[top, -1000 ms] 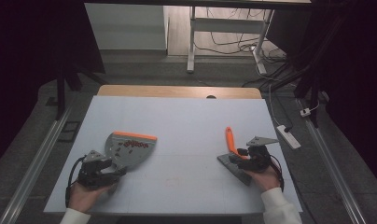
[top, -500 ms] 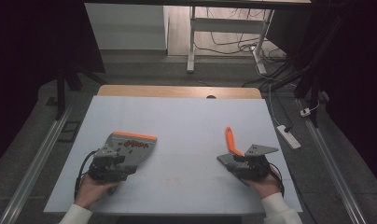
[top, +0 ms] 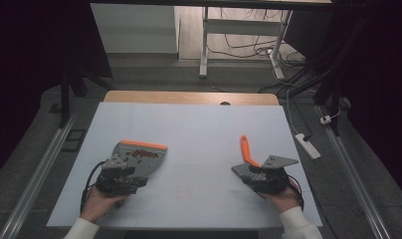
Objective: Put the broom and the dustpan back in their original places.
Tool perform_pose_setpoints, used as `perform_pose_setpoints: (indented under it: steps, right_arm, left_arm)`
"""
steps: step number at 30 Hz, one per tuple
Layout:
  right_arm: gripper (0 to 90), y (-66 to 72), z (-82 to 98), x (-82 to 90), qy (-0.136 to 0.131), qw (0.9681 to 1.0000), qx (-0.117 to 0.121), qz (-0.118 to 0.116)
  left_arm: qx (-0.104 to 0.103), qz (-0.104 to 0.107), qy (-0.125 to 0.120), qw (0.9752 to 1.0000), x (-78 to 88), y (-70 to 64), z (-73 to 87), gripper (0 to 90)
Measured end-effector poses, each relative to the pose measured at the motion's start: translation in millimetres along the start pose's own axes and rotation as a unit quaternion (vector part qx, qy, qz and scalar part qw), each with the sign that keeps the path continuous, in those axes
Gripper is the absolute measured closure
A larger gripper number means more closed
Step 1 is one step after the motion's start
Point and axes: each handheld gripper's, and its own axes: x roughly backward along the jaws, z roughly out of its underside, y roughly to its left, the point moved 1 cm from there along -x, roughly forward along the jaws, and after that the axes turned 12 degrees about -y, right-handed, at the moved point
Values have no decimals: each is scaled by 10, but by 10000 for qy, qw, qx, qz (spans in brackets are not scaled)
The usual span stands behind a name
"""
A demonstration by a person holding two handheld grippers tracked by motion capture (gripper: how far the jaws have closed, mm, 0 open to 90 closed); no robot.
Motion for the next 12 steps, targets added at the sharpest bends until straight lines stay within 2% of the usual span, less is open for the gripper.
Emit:
perform_pose_setpoints:
  steps: [12]
  right_arm:
    - [453,0,-2,5,-27,10000,10,-6]
  left_arm:
    - [37,38,32,10000,-11,1,2,296]
